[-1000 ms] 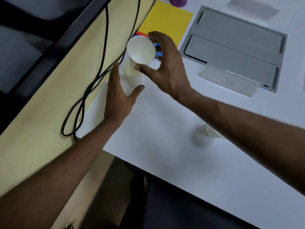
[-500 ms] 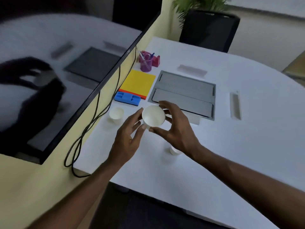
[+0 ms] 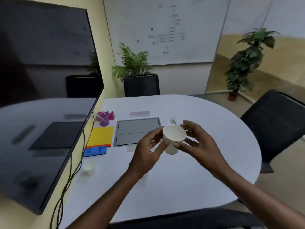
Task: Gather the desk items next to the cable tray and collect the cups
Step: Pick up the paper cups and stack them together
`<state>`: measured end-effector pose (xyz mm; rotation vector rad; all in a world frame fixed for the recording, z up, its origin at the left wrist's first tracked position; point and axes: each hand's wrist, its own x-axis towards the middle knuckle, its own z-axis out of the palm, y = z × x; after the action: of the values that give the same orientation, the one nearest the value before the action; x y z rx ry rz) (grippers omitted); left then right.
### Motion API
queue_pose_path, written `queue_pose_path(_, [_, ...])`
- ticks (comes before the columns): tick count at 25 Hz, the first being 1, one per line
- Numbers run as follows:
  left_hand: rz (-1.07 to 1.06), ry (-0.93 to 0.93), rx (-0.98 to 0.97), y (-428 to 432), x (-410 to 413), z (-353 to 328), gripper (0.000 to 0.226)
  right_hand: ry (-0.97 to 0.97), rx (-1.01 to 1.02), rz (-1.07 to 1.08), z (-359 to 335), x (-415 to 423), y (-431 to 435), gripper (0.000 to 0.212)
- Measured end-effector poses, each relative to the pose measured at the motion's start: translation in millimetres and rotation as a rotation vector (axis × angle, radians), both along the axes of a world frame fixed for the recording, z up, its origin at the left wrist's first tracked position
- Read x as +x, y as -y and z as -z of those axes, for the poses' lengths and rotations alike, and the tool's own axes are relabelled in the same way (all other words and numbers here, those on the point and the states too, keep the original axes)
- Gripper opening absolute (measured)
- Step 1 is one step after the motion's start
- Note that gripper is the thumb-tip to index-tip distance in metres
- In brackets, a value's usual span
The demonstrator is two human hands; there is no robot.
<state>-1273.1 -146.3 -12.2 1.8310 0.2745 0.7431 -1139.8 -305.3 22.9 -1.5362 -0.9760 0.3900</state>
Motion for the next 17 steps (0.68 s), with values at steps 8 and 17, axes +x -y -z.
queue_pose_path(8, [0.233, -0.012, 0.085, 108.2, 76.1, -50.8, 0.047, -0.122, 0.091, 0.210, -24.4, 37.9, 134.4, 0.070])
queue_pose_path(17, [0.261, -0.026, 0.061, 252.3, 227.4, -52.1, 0.044, -0.159, 0.106, 0.293, -26.1, 176.9, 272.0, 0.061])
